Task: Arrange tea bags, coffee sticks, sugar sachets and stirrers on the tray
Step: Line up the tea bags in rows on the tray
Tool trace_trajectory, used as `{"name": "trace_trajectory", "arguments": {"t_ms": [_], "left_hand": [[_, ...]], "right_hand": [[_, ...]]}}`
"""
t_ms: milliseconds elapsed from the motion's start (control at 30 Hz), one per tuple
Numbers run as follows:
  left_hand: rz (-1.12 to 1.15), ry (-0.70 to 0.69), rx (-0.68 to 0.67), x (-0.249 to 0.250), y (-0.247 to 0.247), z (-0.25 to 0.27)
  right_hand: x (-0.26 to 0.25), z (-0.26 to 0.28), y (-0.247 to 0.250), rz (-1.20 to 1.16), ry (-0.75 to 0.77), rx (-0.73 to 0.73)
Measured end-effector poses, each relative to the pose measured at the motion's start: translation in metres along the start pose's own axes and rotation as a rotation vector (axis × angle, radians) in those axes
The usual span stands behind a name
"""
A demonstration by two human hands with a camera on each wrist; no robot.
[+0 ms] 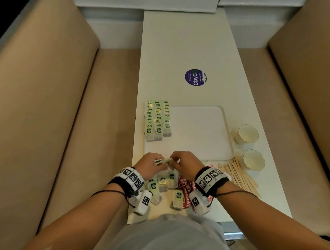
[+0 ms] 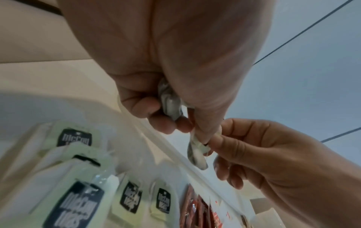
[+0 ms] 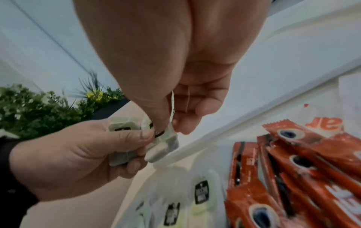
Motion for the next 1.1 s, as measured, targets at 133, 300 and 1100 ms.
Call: {"name": "trace_trajectory", "arguments": {"t_ms": [133,300,1100], "left_hand": [[0.115,-0.017,0.024,0.007,0.006,-0.002],[0.172,-0.012,0.039,0.010,0.014,-0.010],[0.438,0.462,-0.035,0.010,0.031,-0.059]], "right_hand": [[0.006,-0.006,0.008,-0.092,-0.051,0.021],[0.009,-0.015,0.006,-0.111,-0.073,-0.025],[0.050,-0.106,0.027,-0.129,-0.310,0.112]]}}
Point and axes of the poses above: each hand's wrist, its own z-axis away from the middle knuckle, its own y-axis out of the back of the hand, x = y × z, the point moved 4 cm from there along -z, towards the middle knuckle, and after that the axes turned 13 degrees about y, right-handed, at the moved point
